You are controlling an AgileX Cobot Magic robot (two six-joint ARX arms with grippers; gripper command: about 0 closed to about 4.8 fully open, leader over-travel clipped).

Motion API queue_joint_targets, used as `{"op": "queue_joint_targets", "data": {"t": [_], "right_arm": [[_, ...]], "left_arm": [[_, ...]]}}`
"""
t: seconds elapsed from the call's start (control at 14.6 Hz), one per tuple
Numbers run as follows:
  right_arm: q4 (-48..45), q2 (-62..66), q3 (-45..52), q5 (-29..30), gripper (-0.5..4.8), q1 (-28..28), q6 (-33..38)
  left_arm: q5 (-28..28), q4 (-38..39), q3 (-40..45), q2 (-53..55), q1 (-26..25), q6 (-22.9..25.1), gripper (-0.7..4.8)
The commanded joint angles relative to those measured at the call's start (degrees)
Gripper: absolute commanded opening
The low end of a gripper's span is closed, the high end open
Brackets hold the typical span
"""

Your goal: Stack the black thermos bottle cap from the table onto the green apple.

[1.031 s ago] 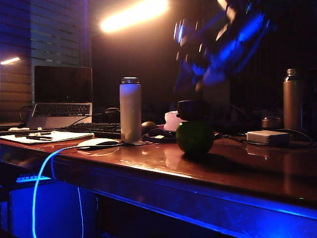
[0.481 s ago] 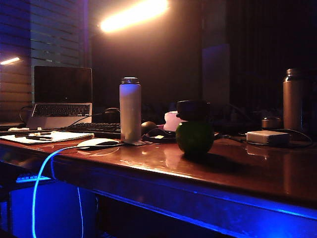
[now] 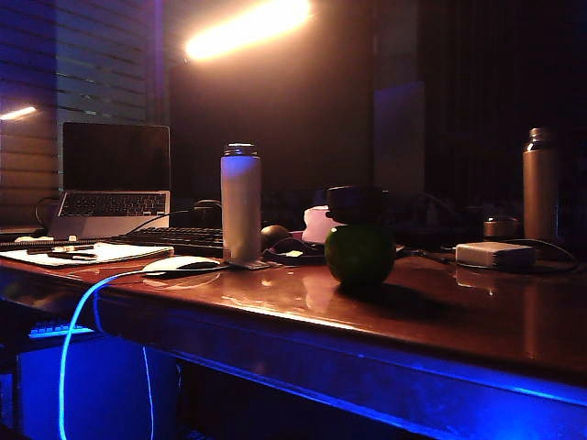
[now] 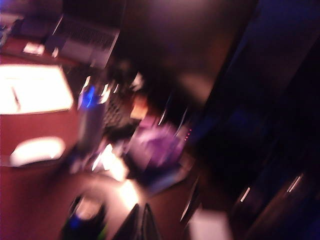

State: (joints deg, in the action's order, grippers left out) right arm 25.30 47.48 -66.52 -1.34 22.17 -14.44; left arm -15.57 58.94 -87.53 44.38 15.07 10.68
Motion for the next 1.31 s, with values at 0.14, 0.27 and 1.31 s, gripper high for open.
{"op": "queue_joint_targets", "data": {"t": [0.14, 0.27, 1.31], "right_arm": [[-3.5, -5.6, 14.4, 5.9, -0.03, 0.5, 6.3], [-7.6, -12.0, 23.1, 6.2, -0.03, 0.6, 7.0], [-5.7, -42.2, 50.4, -5.2, -0.02, 0.4, 14.9]], "left_arm": [[5.5, 1.9, 11.5, -14.5, 0.0, -3.3, -0.03], [5.3, 0.0, 21.1, -20.7, 0.0, -4.3, -0.03], [13.8, -49.4, 71.2, -27.3, 0.0, -12.5, -0.03]]}}
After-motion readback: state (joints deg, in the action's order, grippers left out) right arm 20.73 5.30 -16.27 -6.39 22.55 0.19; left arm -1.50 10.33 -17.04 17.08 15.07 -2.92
